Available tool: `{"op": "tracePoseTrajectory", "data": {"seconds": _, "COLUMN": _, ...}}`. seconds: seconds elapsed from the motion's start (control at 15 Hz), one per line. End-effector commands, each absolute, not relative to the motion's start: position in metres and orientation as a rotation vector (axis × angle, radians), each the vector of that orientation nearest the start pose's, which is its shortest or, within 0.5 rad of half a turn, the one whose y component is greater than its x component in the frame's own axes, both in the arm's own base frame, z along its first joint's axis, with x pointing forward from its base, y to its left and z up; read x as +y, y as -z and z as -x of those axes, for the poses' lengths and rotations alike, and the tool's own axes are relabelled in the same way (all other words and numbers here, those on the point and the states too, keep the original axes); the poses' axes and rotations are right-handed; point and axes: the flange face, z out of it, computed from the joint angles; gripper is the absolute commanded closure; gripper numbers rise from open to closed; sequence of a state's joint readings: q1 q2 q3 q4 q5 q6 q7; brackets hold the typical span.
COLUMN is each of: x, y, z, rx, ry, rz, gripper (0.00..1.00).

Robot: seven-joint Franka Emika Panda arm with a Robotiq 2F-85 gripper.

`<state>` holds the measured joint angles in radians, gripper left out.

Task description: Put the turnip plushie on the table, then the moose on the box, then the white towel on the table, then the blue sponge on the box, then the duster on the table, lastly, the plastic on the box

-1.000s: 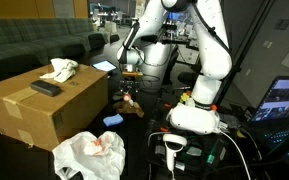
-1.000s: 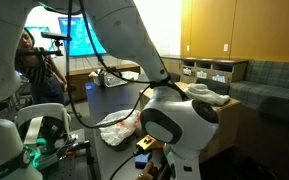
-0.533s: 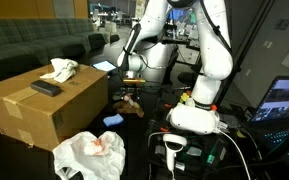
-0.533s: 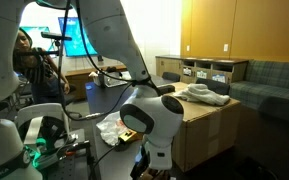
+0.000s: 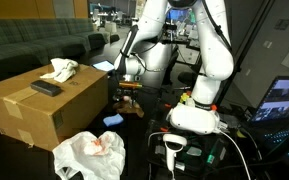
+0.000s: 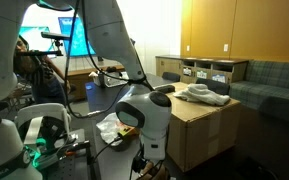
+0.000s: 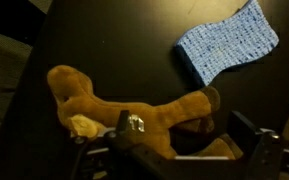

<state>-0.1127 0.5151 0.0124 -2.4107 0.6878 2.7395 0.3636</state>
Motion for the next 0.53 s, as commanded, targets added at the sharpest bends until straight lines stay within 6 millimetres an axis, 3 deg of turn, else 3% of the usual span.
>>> {"op": "tracePoseTrajectory", "data": {"seconds": 0.0, "x": -0.072, "y": -0.086, "z": -0.449, "rx": 1.642, "ry": -0.201, "rz": 2.470, "gripper": 0.00}}
{"op": "tracePoseTrajectory", "data": {"seconds": 0.47, "x": -0.081, "y": -0.069, "z": -0.456, "rx": 1.726, "ry": -0.116, "rz": 2.513, "gripper": 0.00}}
